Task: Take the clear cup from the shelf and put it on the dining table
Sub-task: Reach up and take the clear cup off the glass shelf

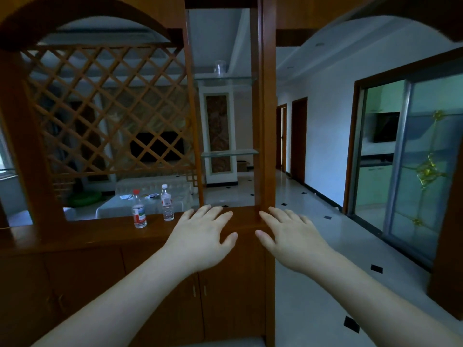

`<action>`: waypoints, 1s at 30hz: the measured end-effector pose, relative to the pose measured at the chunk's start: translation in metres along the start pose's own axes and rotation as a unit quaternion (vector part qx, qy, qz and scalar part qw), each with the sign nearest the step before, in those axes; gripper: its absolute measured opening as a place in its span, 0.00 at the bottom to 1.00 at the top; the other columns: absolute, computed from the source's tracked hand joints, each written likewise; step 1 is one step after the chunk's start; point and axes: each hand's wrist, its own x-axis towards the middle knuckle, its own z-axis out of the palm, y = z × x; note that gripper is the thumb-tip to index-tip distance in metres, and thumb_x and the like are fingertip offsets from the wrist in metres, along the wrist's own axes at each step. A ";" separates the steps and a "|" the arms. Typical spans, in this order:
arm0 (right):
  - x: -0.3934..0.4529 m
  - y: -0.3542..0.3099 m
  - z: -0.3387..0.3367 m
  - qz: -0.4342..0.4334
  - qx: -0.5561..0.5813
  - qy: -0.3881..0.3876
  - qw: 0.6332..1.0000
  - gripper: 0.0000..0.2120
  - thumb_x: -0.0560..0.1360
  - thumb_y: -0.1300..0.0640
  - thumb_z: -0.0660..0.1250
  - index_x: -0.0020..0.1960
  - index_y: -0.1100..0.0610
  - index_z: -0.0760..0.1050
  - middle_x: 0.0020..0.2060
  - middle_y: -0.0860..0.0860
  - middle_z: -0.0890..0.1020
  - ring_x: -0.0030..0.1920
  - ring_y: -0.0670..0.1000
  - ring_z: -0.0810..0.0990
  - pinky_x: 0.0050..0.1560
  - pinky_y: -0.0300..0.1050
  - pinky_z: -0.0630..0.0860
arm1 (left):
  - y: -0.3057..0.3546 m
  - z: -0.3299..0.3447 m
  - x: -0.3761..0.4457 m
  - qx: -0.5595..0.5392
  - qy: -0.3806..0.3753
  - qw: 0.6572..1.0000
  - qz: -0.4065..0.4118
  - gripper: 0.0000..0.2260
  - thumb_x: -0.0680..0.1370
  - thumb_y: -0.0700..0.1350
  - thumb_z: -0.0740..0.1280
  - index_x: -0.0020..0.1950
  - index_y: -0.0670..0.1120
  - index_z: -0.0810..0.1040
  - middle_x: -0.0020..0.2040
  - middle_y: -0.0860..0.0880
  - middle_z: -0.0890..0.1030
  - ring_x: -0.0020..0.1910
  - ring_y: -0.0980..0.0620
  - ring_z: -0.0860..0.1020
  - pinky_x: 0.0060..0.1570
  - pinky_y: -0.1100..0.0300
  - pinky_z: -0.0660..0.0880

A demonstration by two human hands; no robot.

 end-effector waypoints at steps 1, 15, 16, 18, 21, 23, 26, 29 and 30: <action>0.009 0.002 0.004 -0.002 0.004 0.002 1.000 0.29 0.77 0.35 0.45 0.75 0.45 0.54 0.76 0.49 0.61 0.74 0.52 0.58 0.71 0.55 0.54 | -0.003 0.004 0.008 0.001 0.012 1.000 -0.005 0.28 0.78 0.65 0.47 0.77 0.58 0.55 0.79 0.51 0.58 0.77 0.50 0.53 0.73 0.47 0.47; 0.140 -0.038 0.074 -0.044 0.016 0.021 0.999 0.28 0.78 0.37 0.47 0.74 0.47 0.58 0.73 0.50 0.66 0.73 0.52 0.61 0.71 0.55 0.55 | -0.101 0.062 0.089 0.005 0.050 0.997 -0.055 0.29 0.78 0.65 0.44 0.77 0.57 0.52 0.79 0.49 0.59 0.77 0.48 0.53 0.75 0.44 0.49; 0.152 -0.043 0.079 -0.045 0.015 0.023 0.999 0.28 0.78 0.37 0.47 0.74 0.47 0.58 0.73 0.50 0.66 0.73 0.52 0.61 0.71 0.54 0.55 | -0.113 0.066 0.096 0.003 0.052 0.997 -0.053 0.29 0.78 0.65 0.45 0.77 0.56 0.52 0.79 0.49 0.59 0.77 0.48 0.52 0.75 0.44 0.49; 0.176 -0.054 0.087 -0.048 0.011 0.025 0.998 0.28 0.78 0.37 0.48 0.74 0.48 0.59 0.73 0.50 0.66 0.73 0.52 0.62 0.71 0.54 0.55 | -0.135 0.074 0.109 -0.001 0.056 0.997 -0.051 0.28 0.78 0.64 0.45 0.77 0.56 0.53 0.79 0.49 0.58 0.78 0.48 0.52 0.75 0.45 0.47; 0.208 -0.065 0.097 -0.042 0.001 0.031 0.999 0.28 0.78 0.37 0.48 0.74 0.48 0.59 0.73 0.50 0.67 0.73 0.53 0.62 0.71 0.54 0.56 | -0.166 0.082 0.135 -0.004 0.055 0.998 -0.039 0.28 0.78 0.64 0.46 0.77 0.57 0.52 0.79 0.50 0.57 0.78 0.48 0.51 0.74 0.45 0.48; 0.225 -0.070 0.104 -0.037 -0.016 0.046 0.998 0.28 0.78 0.38 0.48 0.74 0.48 0.59 0.72 0.50 0.68 0.72 0.52 0.63 0.71 0.54 0.57 | -0.184 0.088 0.152 -0.010 0.059 0.997 -0.040 0.29 0.78 0.65 0.45 0.77 0.57 0.51 0.79 0.50 0.57 0.78 0.48 0.51 0.74 0.45 0.48; 0.245 -0.071 0.115 -0.024 -0.042 0.054 0.997 0.28 0.78 0.38 0.48 0.74 0.48 0.59 0.71 0.50 0.69 0.72 0.52 0.64 0.71 0.54 0.57 | -0.202 0.100 0.172 -0.019 0.062 0.997 -0.039 0.29 0.78 0.65 0.44 0.78 0.57 0.50 0.80 0.50 0.57 0.78 0.49 0.51 0.74 0.45 0.47; 0.268 -0.068 0.124 -0.019 -0.051 0.056 0.997 0.28 0.78 0.38 0.49 0.74 0.49 0.59 0.71 0.50 0.69 0.72 0.52 0.64 0.71 0.54 0.57 | -0.211 0.113 0.193 -0.034 0.055 0.997 -0.033 0.29 0.77 0.65 0.45 0.78 0.57 0.50 0.80 0.51 0.55 0.78 0.49 0.50 0.75 0.46 0.47; 0.276 -0.066 0.126 -0.017 -0.051 0.061 0.997 0.27 0.78 0.38 0.49 0.74 0.49 0.60 0.71 0.50 0.70 0.72 0.52 0.64 0.71 0.54 0.57 | -0.213 0.117 0.202 -0.042 0.052 0.997 -0.033 0.29 0.78 0.65 0.45 0.78 0.58 0.50 0.80 0.51 0.54 0.78 0.49 0.49 0.75 0.46 0.47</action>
